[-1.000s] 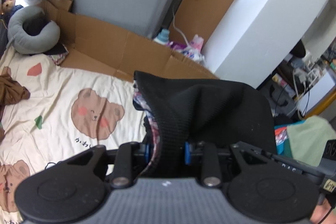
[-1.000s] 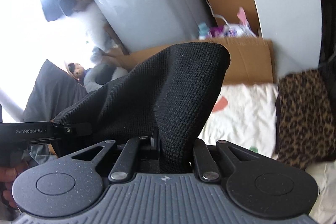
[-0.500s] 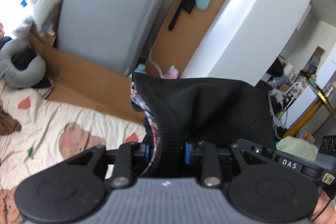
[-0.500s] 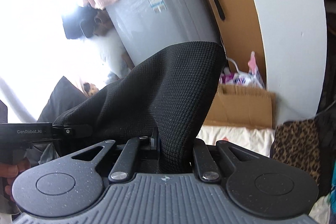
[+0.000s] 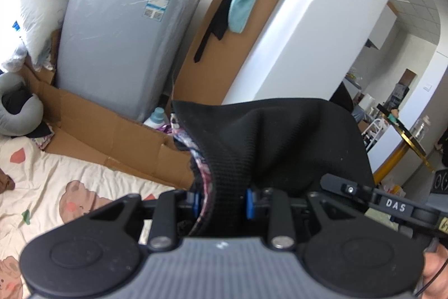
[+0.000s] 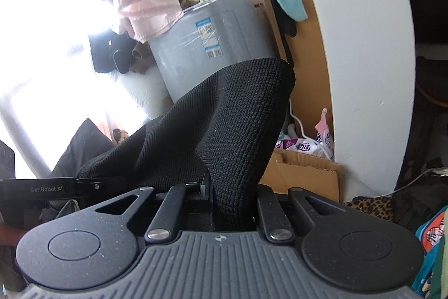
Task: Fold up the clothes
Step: 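Carry the held shorts with both grippers toward the clothes pile beside the bed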
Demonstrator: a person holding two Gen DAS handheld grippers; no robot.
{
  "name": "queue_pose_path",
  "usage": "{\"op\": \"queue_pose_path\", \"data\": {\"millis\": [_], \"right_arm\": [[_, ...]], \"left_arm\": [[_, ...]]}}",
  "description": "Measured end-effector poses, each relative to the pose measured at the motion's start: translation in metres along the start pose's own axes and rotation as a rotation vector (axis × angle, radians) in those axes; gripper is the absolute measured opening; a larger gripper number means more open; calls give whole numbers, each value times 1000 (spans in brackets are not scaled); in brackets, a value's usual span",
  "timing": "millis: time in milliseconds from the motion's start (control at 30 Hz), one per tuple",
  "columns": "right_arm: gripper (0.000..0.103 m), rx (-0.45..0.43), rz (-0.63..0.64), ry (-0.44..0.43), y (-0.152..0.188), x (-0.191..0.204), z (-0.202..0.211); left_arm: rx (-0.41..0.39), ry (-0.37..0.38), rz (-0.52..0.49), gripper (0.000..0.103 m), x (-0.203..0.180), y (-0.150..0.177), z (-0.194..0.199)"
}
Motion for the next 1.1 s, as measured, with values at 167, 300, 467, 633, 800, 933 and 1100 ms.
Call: {"op": "queue_pose_path", "data": {"millis": [167, 300, 467, 633, 800, 933, 1100], "right_arm": [[10, -11, 32, 7, -16, -3, 29], [10, -21, 57, 11, -19, -12, 53], [10, -20, 60, 38, -5, -31, 72], [10, 7, 57, 64, 11, -53, 72], [10, 33, 53, 90, 28, -76, 72], [10, 55, 56, 122, 41, -93, 72], [10, 76, 81, 185, 53, -112, 72]], "left_arm": [[-4, 21, -19, 31, -22, 1, 7], [10, 41, -32, 31, -37, 11, 3], [29, 82, -41, 31, -50, 33, -7], [48, 125, -29, 31, -51, 54, -24], [86, 151, -31, 31, -50, 75, -46], [113, 182, -13, 31, -46, 92, -66], [141, 273, 15, 31, -46, 111, -90]]}}
Point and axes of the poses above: each gripper's, at about its wrist camera, not at the fingertips, and z roughly against the way its jaws point, x to its left, y to its underside, the point moved 3 cm from there along -z, roughly the way its jaws point, and after that the axes turned 11 degrees about -x, right-handed, at the moved point
